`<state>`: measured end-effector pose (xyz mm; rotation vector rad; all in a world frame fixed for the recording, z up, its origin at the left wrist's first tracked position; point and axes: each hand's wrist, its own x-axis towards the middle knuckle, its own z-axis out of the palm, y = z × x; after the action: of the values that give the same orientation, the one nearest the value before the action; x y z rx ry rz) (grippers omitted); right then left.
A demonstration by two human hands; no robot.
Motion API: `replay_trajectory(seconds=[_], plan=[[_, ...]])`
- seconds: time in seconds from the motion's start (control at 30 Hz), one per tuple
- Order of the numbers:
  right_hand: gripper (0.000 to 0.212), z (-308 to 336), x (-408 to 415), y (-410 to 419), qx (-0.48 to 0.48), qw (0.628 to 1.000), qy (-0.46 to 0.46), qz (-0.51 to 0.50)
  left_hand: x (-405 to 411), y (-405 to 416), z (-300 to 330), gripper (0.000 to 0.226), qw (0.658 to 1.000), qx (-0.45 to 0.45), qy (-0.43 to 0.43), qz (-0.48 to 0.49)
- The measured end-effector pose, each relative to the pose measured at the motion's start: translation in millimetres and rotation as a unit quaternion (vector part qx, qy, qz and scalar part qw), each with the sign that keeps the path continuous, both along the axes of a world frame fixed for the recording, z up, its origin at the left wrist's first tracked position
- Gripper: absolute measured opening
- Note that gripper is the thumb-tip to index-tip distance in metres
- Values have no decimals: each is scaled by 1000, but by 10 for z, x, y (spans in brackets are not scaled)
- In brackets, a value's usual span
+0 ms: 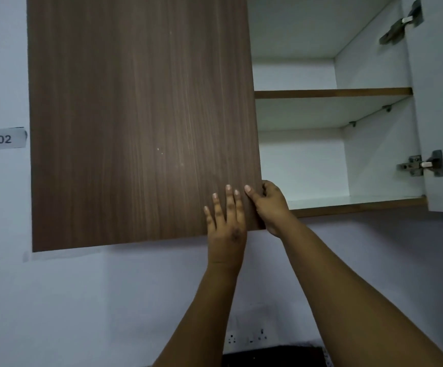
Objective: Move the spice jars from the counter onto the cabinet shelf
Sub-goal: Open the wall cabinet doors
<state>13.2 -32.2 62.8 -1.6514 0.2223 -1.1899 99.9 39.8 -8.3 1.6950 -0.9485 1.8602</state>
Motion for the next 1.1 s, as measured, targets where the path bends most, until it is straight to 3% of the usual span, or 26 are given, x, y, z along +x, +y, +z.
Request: replay_trajectory(seconds=[0.13,0.37,0.63,0.77,1.1], plan=[[45,3,-72,76,5,1000,10,-9,-7,21,-26,47,1000,5,-12,6],[41,5,-524,491,16,999,7,-31,-478,357,-43,58,999,10,40,-8],[42,23,-1317,1415,38,999,17,-32,-1238,1156,-86,81,986,27,149,-68],[41,35,-1648,1983,15,998,20,-64,-1565,1652,-96,69,980,39,179,-82],[27,-65,-1953,3380,16,991,-24,-130,-1912,2792,-154,71,956,-15,222,-191]])
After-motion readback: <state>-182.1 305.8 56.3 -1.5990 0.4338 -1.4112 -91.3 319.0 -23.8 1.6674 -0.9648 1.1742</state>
